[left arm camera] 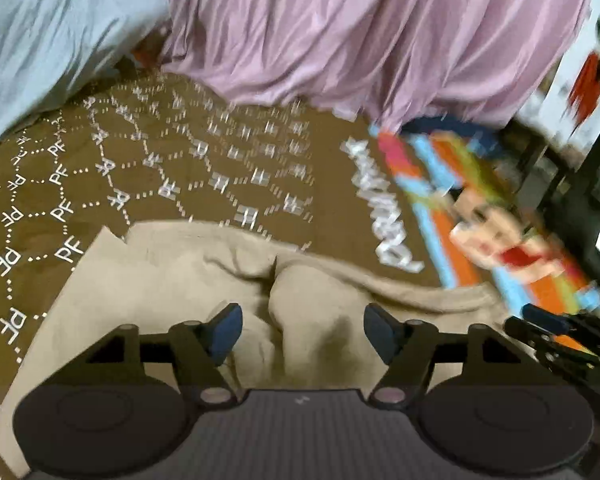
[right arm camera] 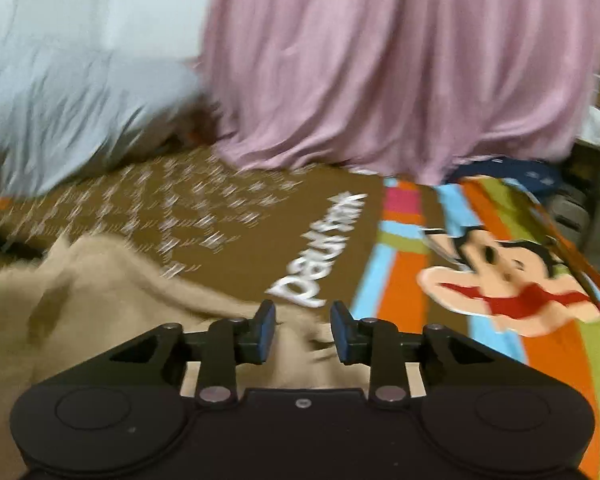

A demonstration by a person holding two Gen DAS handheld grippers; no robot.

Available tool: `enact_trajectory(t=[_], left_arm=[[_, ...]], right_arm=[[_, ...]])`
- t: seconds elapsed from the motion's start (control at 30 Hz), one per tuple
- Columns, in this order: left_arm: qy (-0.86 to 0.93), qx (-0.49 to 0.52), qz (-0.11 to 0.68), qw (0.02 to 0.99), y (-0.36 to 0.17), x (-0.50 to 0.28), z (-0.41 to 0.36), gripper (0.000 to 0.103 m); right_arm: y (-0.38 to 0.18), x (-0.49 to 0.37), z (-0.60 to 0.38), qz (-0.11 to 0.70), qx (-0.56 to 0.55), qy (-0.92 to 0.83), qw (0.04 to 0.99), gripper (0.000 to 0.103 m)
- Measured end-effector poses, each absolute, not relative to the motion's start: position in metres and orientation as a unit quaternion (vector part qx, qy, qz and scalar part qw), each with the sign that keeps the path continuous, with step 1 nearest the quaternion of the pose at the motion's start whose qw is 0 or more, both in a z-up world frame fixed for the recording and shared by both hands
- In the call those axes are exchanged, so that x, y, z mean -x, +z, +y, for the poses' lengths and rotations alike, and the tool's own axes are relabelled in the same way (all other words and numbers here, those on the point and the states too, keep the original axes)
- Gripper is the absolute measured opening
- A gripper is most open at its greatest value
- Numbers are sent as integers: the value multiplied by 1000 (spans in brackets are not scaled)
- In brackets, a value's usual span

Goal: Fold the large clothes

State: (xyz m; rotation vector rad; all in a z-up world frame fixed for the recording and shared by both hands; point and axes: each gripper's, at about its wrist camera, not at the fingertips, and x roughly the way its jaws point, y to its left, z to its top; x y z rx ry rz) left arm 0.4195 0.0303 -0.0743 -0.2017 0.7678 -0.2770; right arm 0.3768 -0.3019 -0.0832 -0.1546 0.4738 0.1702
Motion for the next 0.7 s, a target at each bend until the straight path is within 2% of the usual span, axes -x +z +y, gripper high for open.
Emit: enact_trajectory(t=[0.17,0.23,0.33,0.43,0.57,0.63,0.7], left_arm=[[-110,71,440,888,-118,-437,19,65],[-111,63,443,887,-133,-435,18,65],[-117,40,435,892,-130,-425,15,65],[-113,76,435,890,-115,-415,28,69],[-107,98,417,898,-87,-386,46,87],[-107,90,407,903,-70,-367,51,90],[-110,79,397,908,-51,-348,53,99]], right_arm=[[-123,-386,-287,277,103,72,953,33],[-139,-388,-289,293,106,66,948,34],[-159,-389,-292,301,102,68,946,37],[-149,-384,-300,297,68,69,950,37],[-114,-357,-308,282,52,72,955,38],[-94,-339,-309,270,50,80,958,43],[-73,-316,-309,259,51,88,961,54]])
